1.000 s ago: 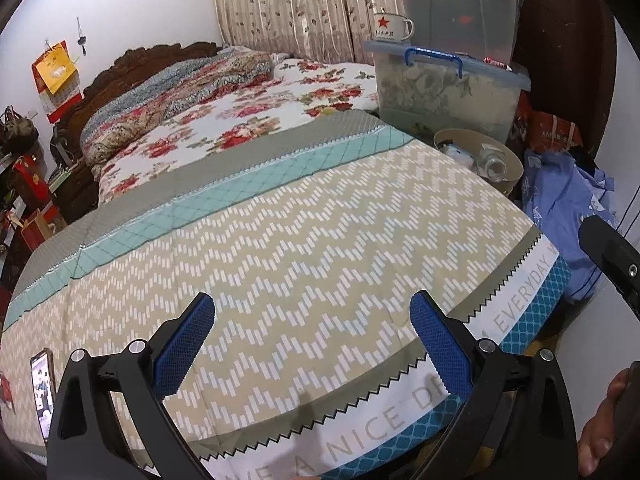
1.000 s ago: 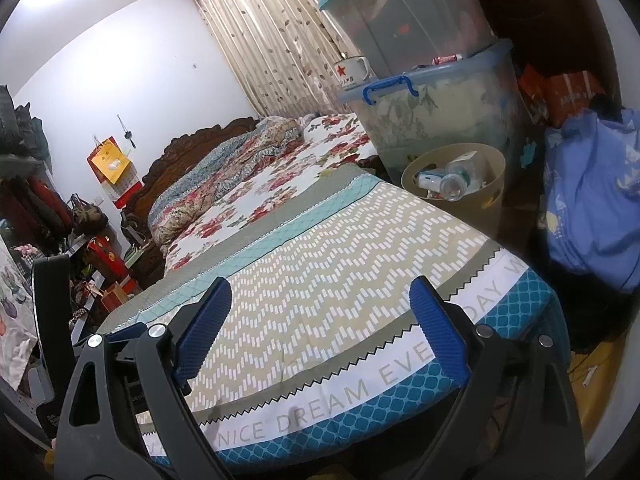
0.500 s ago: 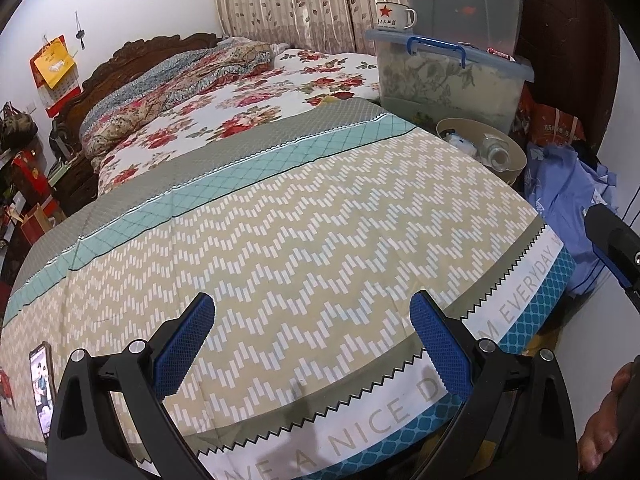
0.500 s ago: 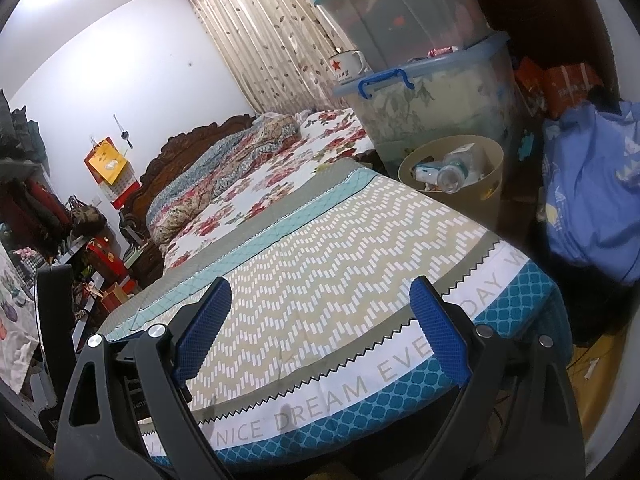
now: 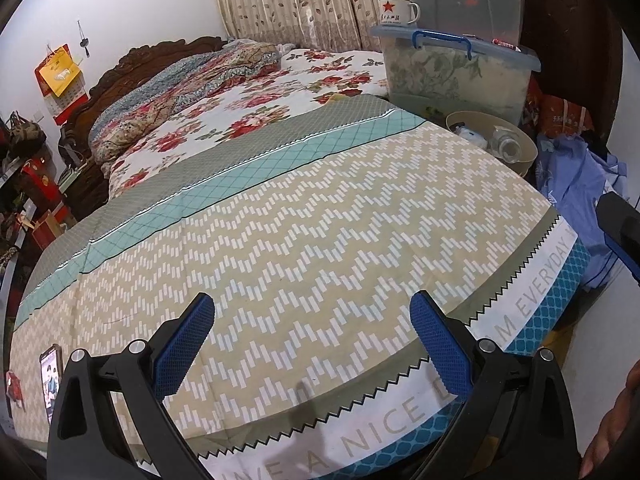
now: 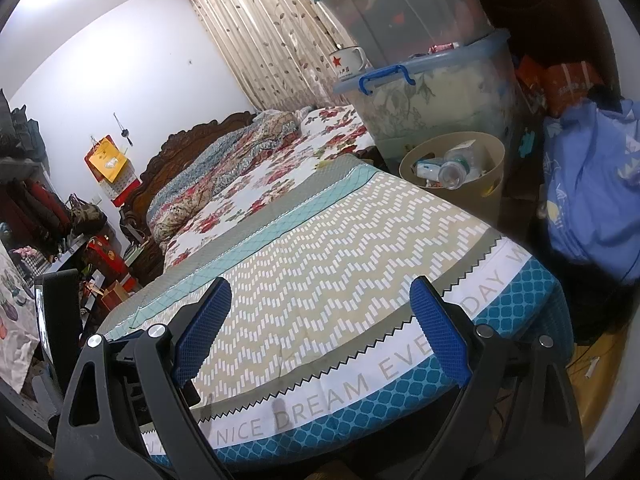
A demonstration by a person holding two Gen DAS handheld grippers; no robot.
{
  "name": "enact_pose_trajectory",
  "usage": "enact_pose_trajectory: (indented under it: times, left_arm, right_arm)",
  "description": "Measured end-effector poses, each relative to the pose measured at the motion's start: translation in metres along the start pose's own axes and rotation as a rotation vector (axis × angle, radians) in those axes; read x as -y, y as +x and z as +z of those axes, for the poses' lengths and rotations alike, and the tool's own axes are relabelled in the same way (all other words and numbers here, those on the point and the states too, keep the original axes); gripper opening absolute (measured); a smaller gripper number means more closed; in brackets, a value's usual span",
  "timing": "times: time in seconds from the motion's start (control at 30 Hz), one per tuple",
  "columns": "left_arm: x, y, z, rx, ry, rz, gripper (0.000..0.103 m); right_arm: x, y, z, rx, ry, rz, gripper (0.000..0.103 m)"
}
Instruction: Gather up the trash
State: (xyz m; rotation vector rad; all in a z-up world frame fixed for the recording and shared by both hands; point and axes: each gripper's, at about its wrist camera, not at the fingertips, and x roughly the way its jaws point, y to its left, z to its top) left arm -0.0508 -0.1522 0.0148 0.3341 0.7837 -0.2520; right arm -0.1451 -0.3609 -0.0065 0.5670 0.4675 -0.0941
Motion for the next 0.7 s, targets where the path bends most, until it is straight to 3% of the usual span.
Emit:
enact_pose_trajectory:
  times: [0.4, 0.7]
  left_arm:
    - [0.008, 0.008, -0.004, -0.008, 0.038, -0.036, 0.094]
    - [0.006, 0.031, -0.003, -0.079, 0.020, -0.054, 0.094]
  right_arm:
    - [0.008, 0.006, -0.004, -0.014, 0.012, -0.018, 0.090]
    - [0.020, 0.026, -0.006, -0.068, 0.048, -0.039, 0.090]
